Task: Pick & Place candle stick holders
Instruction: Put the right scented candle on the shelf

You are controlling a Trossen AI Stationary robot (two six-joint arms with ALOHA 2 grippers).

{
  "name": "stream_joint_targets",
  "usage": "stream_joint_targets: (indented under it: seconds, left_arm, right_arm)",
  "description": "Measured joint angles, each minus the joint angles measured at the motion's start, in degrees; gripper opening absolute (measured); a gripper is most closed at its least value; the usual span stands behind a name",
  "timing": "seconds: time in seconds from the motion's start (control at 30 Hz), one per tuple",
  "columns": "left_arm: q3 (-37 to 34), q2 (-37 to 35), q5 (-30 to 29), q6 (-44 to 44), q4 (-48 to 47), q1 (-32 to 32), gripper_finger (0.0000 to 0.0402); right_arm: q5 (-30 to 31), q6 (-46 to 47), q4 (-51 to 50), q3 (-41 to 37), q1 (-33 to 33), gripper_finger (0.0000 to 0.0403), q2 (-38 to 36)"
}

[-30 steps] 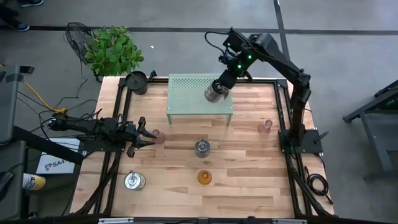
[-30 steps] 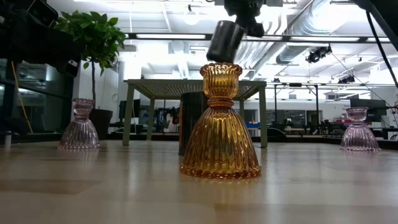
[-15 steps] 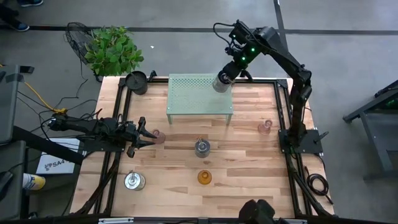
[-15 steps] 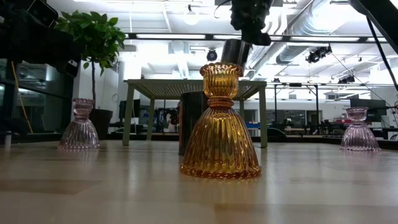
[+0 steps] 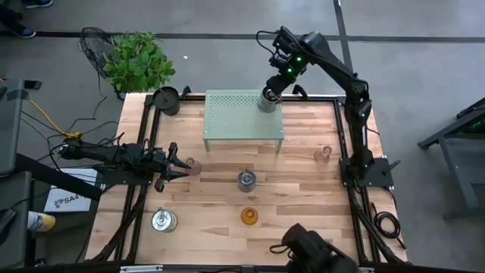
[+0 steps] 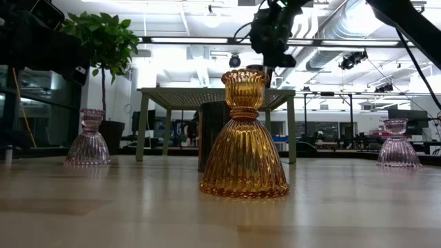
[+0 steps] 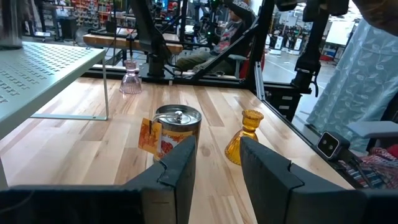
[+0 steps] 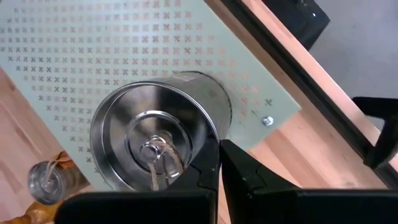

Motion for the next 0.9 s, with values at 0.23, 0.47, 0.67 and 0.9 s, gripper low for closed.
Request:
stream_joint_targets:
  seconds: [0.23, 0.47, 0.67, 0.9]
  left_arm:
    - [0.02, 0.0, 0.0, 0.0, 0.0, 0.0, 0.0124]
    - [0.02, 0.0, 0.0, 0.01, 0.0, -0.01, 0.0124]
    - [0.02, -0.02, 0.0, 0.0, -0.02, -0.02, 0.0124]
    - [0.02, 0.0, 0.0, 0.02, 0.0, -0.02, 0.0124]
  right_arm:
    - [0.01, -0.61, -0.01, 0.01, -2.31, 0.0, 0.33]
    - [-0.22, -2.11, 0.23, 0.01, -3.02, 0.0, 0.33]
    - [-0.24, -3.07, 0.24, 0.01, -3.02, 0.0, 0.33]
    - [-0.52, -4.44, 0.25, 0.01, -2.41, 0.0, 0.33]
